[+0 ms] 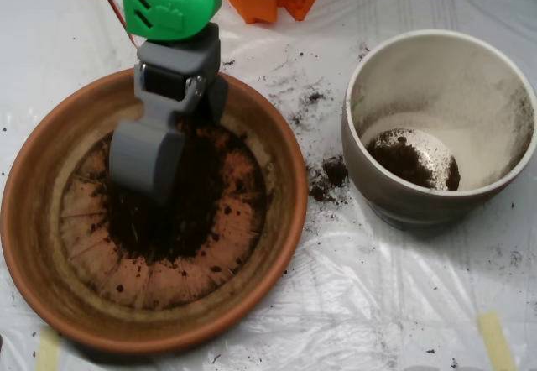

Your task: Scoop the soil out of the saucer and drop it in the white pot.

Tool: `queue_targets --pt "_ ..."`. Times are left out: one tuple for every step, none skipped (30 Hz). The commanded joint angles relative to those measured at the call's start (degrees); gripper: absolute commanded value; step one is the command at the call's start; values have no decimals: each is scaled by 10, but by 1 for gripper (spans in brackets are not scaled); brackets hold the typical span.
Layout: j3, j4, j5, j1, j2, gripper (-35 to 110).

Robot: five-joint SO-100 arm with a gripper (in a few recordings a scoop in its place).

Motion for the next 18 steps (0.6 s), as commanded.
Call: queue_targets --pt "-11 -21 17 29 -33 46" --pt "-23 -21 22 35 -55 46" --pt "-36 -21 28 42 -74 46" --pt "-47 -20 33 47 -91 46" --pt "-58 -19 35 49 -108 46" --pt "-69 -19 36 50 -124 46" --pt "-78 -19 38 54 -140 46" --pt "-91 -14 40 57 -159 46" --pt "-105 -9 43 61 -177 47" --pt "-113 -8 46 67 -187 47" --pt "-122 -9 47 72 -197 47" --pt "-132 -8 47 76 -205 47" --pt "-140 -8 47 77 -210 47" --pt "-148 -8 45 79 -216 48" --pt "-156 -8 42 80 -223 48" --pt "-165 -8 40 80 -233 48" --pt "-178 -7 36 80 -246 48" --pt "-193 -4 31 79 -263 48"
